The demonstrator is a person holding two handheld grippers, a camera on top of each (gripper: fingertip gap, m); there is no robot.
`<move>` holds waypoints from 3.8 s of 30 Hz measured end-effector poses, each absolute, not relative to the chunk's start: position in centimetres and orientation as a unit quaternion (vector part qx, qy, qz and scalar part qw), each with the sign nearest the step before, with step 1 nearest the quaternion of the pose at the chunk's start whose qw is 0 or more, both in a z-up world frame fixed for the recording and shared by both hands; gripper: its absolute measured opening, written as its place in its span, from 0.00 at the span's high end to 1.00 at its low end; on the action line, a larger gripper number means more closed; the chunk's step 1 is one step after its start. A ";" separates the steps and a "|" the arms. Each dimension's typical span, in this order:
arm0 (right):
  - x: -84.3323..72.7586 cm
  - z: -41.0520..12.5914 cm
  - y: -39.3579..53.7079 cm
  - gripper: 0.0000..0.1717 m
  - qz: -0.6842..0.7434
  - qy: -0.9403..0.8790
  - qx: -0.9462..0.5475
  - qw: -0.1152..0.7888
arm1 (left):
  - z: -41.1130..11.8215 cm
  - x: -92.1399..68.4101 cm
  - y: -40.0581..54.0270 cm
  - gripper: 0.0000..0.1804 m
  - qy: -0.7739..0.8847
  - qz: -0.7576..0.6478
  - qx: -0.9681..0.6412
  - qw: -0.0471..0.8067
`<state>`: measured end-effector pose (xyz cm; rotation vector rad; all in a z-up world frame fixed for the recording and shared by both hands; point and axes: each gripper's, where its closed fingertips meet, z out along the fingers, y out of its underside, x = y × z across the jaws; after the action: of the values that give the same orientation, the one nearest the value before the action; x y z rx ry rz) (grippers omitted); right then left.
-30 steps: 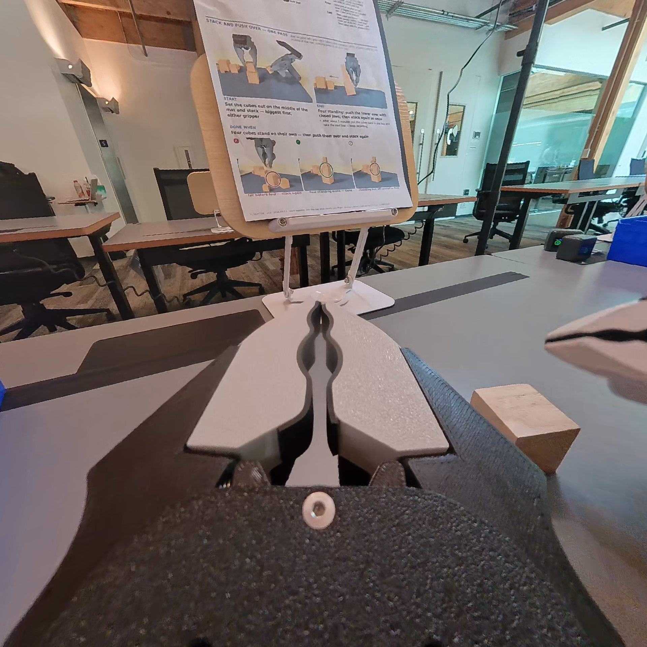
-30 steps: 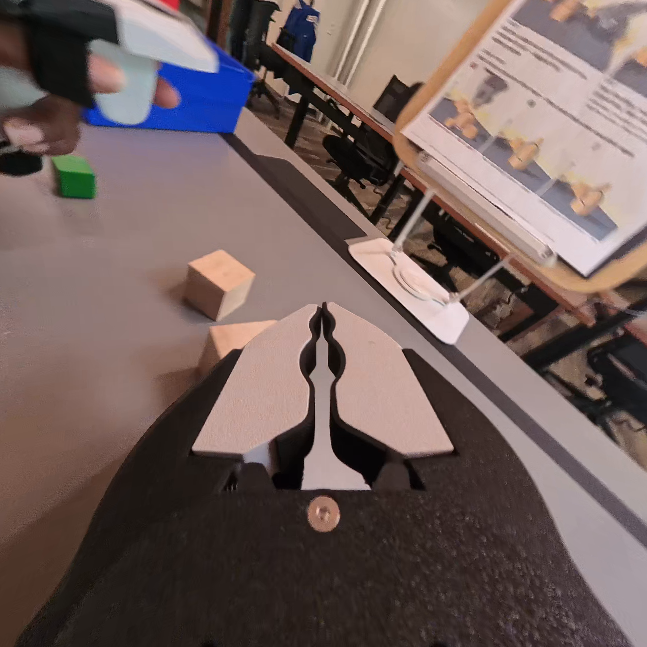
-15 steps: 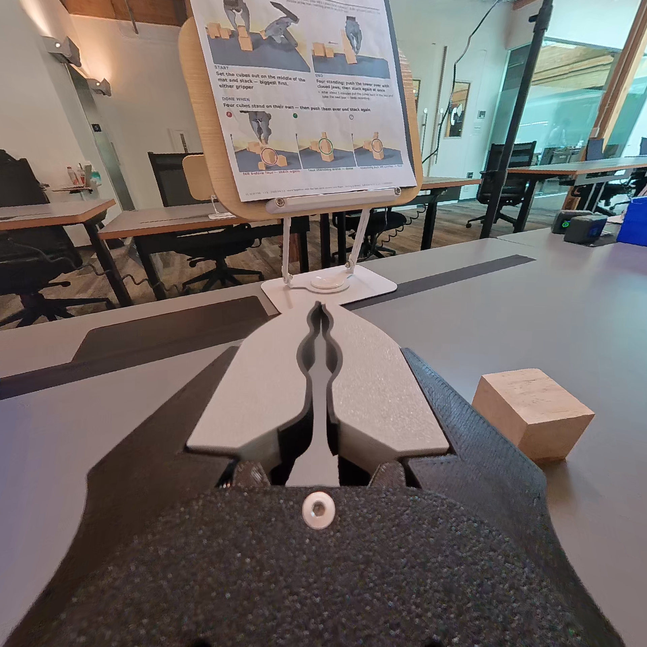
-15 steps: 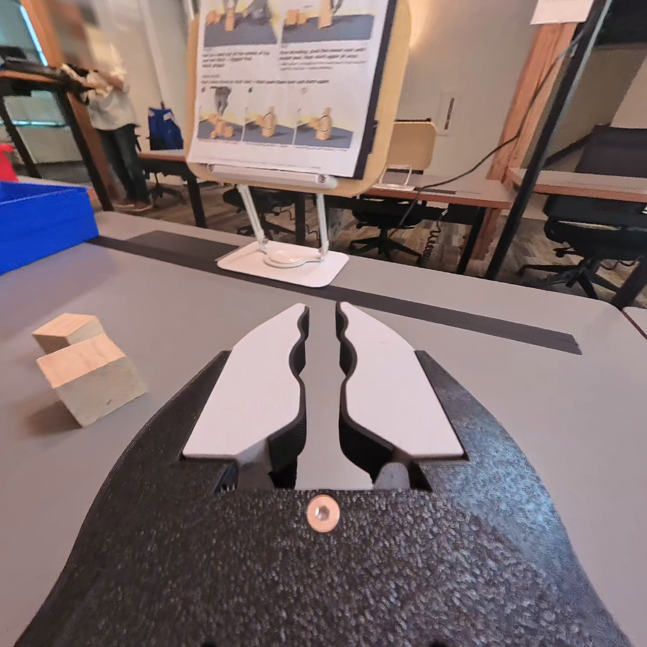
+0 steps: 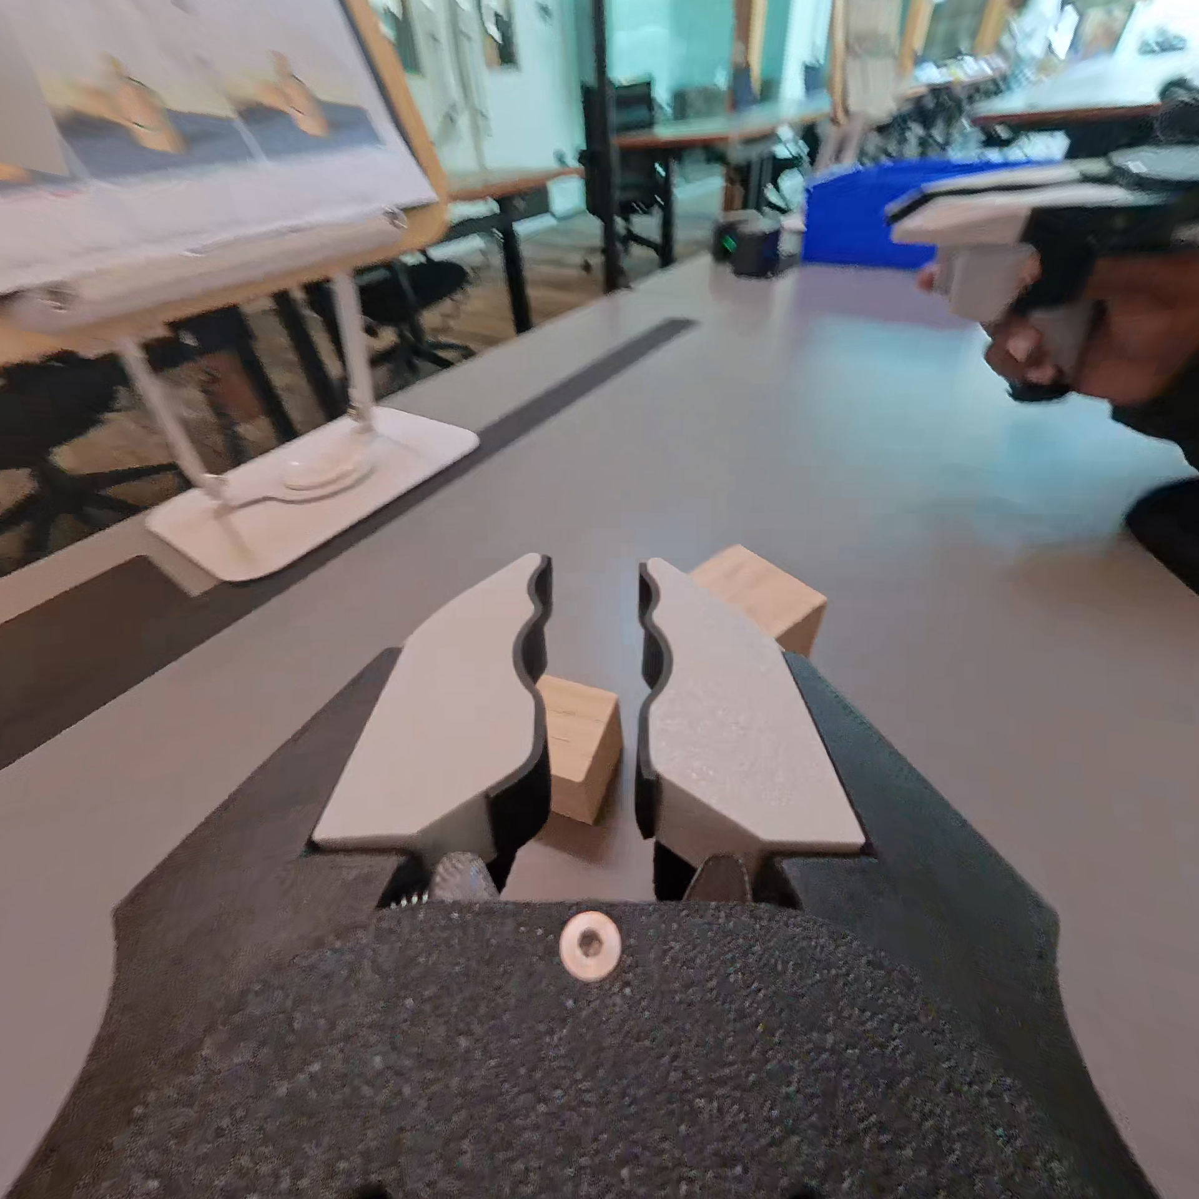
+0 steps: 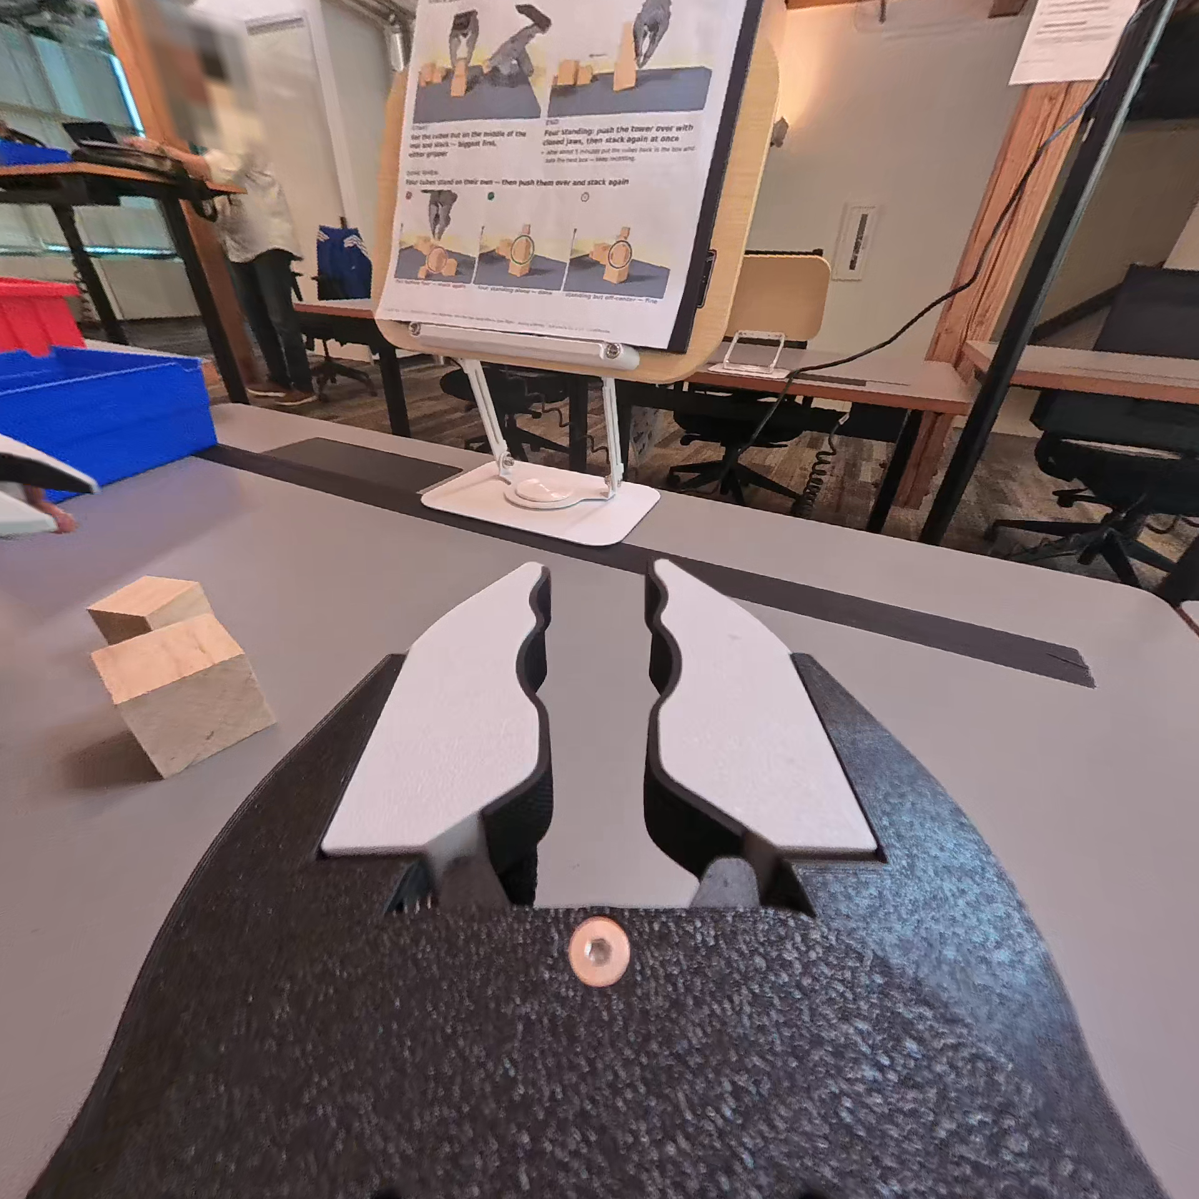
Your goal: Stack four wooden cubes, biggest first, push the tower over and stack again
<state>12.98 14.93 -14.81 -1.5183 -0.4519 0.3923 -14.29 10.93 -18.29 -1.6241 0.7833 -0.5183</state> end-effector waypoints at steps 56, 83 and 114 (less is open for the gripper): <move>11.4 -16.6 14.5 0.87 0.204 -0.236 -0.697 0.646 | -25.4 -20.5 10.4 0.62 0.609 -0.070 -0.748 0.253; 11.2 -16.2 14.3 0.87 0.218 -0.237 -0.693 0.645 | -25.4 -15.7 12.5 0.77 0.664 0.008 -0.737 0.125; 10.9 -16.9 14.4 0.87 0.218 -0.241 -0.701 0.635 | -22.1 -21.4 10.2 0.77 0.702 -0.013 -0.707 0.088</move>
<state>10.88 14.39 -16.91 -1.6022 -0.5507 0.4990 -21.40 10.16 -22.13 -2.1052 2.0895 -0.0384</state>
